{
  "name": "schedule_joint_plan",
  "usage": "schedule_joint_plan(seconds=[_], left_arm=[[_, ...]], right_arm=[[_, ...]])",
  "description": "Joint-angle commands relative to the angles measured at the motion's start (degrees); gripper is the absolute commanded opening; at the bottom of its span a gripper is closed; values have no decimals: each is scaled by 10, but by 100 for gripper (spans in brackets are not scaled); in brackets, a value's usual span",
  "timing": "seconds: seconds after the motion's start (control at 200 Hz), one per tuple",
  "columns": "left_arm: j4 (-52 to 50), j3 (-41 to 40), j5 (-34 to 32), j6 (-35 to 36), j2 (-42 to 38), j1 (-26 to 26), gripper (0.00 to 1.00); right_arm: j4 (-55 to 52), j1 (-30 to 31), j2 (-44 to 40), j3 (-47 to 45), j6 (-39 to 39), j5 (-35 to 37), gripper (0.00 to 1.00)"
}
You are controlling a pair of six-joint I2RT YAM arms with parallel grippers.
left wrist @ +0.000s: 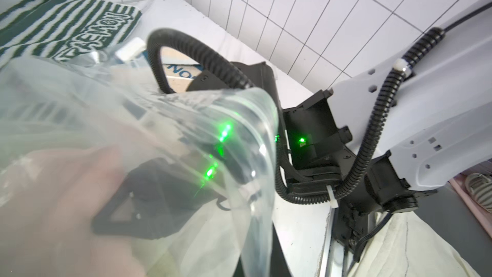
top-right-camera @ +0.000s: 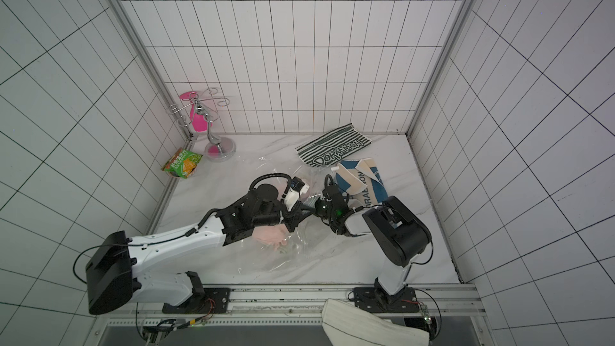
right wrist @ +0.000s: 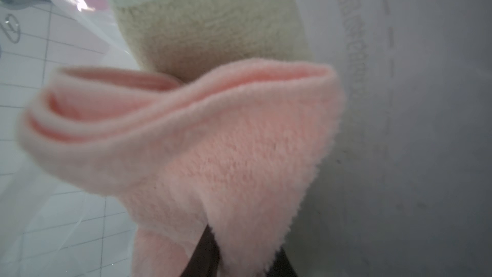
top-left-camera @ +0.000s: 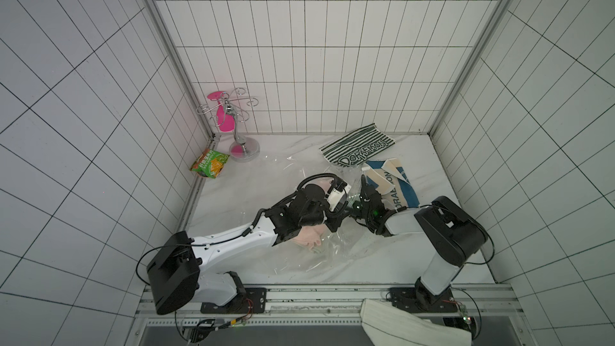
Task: Place the folded towel into the vacuum bag
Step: Place the towel in the vacuum bag.
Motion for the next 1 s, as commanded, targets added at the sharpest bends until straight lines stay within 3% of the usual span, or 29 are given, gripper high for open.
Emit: schedule_joint_plan(seconds=[0.0,0.175,0.245,0.35,0.455,0.575,0.995], left_arm=[[-18,-7,-9,20,-5,7,0],[5,3,36,2,22,6,0],[26,-4,52,-9,24,7,0],[34,-21,42,-6,13,10,0],[24,-28,36,2,-2,25,0],[25,-30,30,-1,-11,38,0],[16,-35,-55,-12,-40,73,0]], right_arm=[[77,2,-29,-30,45,74,24],[-49,22,-109,5,-4,114,29],[-70,18,-86,41,-11,94,34],[-86,0,1,99,8,2,41],[-24,-4,37,76,41,-30,54],[-71,-5,10,79,24,-46,75],[-516,-23,-218,109,-103,-82,78]])
